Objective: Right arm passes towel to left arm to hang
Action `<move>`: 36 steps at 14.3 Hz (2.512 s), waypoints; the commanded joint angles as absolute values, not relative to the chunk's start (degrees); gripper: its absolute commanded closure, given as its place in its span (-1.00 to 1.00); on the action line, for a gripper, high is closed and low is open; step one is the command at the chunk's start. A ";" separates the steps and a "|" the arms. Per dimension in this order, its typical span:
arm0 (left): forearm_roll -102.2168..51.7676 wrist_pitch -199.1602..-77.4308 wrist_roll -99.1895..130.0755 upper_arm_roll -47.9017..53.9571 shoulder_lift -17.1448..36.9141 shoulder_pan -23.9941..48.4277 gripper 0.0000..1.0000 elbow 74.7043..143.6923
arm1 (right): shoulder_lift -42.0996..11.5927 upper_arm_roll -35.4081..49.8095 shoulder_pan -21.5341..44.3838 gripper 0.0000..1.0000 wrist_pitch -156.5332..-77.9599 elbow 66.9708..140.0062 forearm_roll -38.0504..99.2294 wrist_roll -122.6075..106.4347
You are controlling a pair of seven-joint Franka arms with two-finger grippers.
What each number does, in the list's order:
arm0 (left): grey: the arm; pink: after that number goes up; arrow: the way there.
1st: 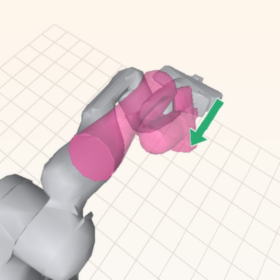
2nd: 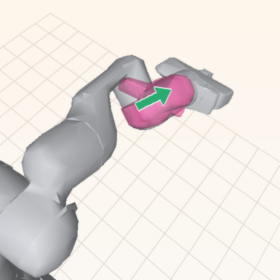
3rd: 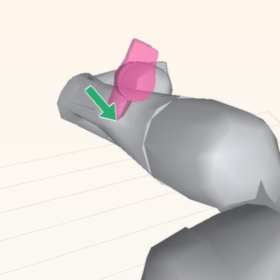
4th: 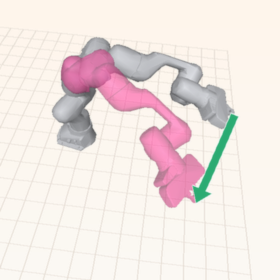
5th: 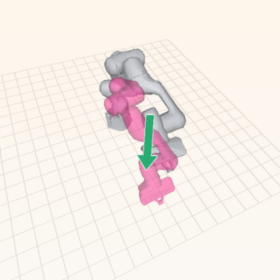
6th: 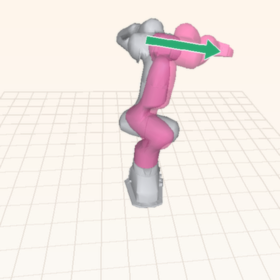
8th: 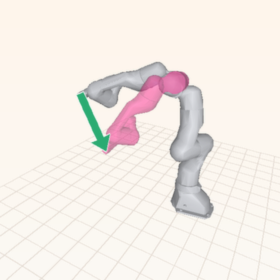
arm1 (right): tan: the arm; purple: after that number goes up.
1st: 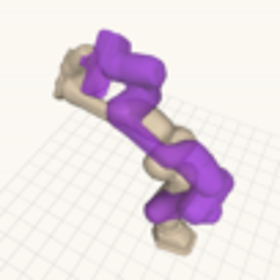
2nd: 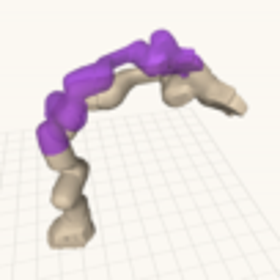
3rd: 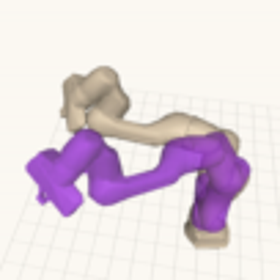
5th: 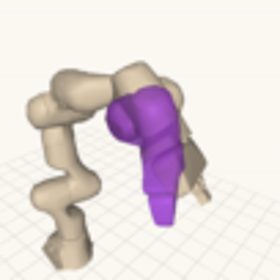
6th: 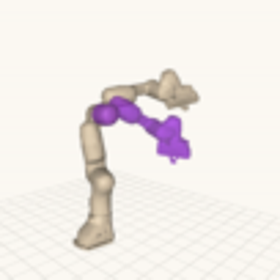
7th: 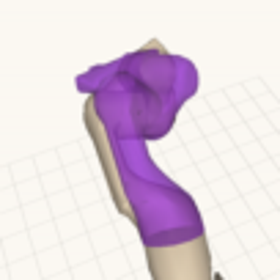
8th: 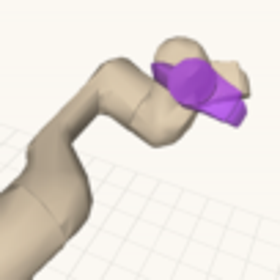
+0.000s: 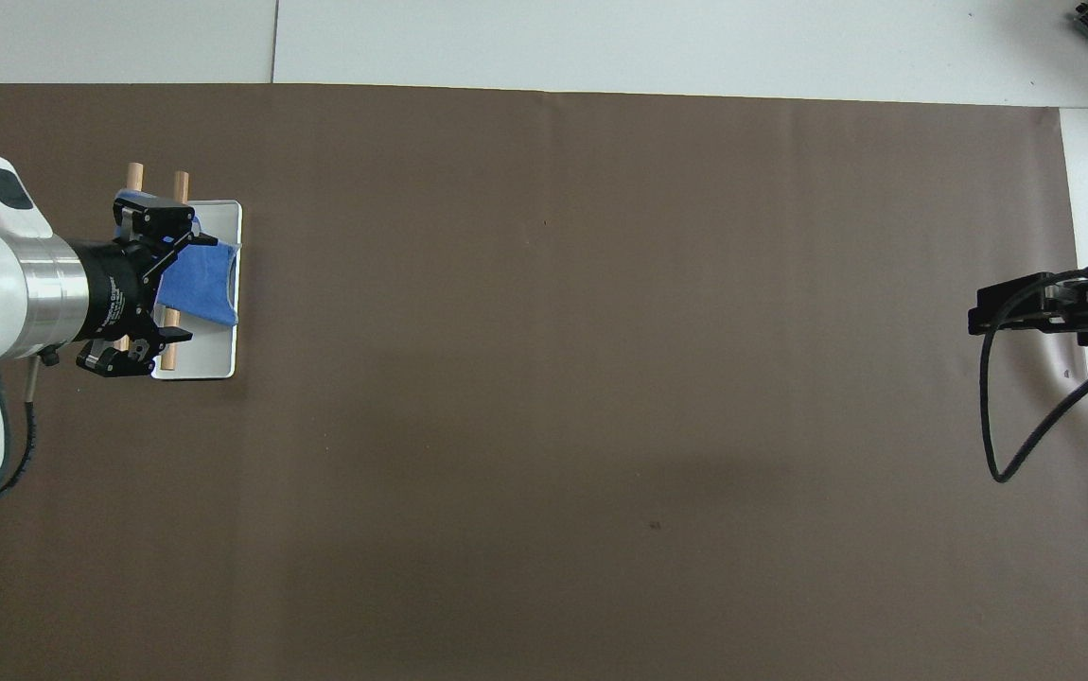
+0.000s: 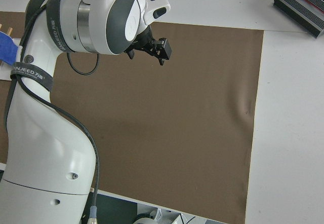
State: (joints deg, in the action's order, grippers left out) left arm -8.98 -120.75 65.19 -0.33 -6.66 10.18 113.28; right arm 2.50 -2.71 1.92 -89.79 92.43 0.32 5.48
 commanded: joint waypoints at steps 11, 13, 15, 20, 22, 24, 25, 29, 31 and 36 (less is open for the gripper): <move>2.37 -91.88 -0.70 -1.76 2.53 6.77 -1.00 86.07 | 1.85 -2.37 1.32 -1.00 -87.45 90.09 0.18 5.10; 2.46 -89.21 -1.66 -1.76 2.73 6.94 -1.00 83.59 | 1.93 -2.46 1.41 -1.00 -87.63 90.35 0.26 5.10; 2.29 -88.68 -1.32 -1.76 0.02 6.86 -1.00 86.82 | 2.02 -2.37 1.41 -1.00 -87.80 90.79 0.26 5.10; 1.94 -88.77 -3.50 -1.93 -2.28 4.58 -1.00 90.08 | 2.29 -2.46 1.41 -1.00 -88.15 91.49 0.18 5.01; 1.93 -89.47 -8.41 -1.93 -2.81 4.13 -1.00 91.23 | 2.29 -2.46 1.41 -1.00 -88.16 91.49 0.09 5.01; 1.93 -89.91 -9.23 -1.76 -2.55 3.87 -1.00 90.88 | 2.29 -2.46 1.41 -1.00 -88.24 91.49 0.09 5.10; 2.02 -90.09 -9.14 -1.76 -2.37 3.87 -1.00 90.70 | 2.29 -2.46 1.41 -1.00 -88.24 91.49 0.09 5.10; 2.02 -90.53 -9.23 -1.76 -2.29 3.78 -1.00 90.62 | 2.37 -2.46 1.41 -1.00 -88.15 91.58 0.09 5.10; 2.02 -90.44 -9.05 -1.76 -2.29 3.78 -1.00 90.62 | 2.37 -2.46 1.41 -1.00 -88.24 91.58 0.09 5.01; 1.32 -87.46 -4.92 -1.76 -1.85 3.60 -1.00 88.86 | 2.37 -2.46 1.41 -1.00 -88.15 91.58 0.09 5.01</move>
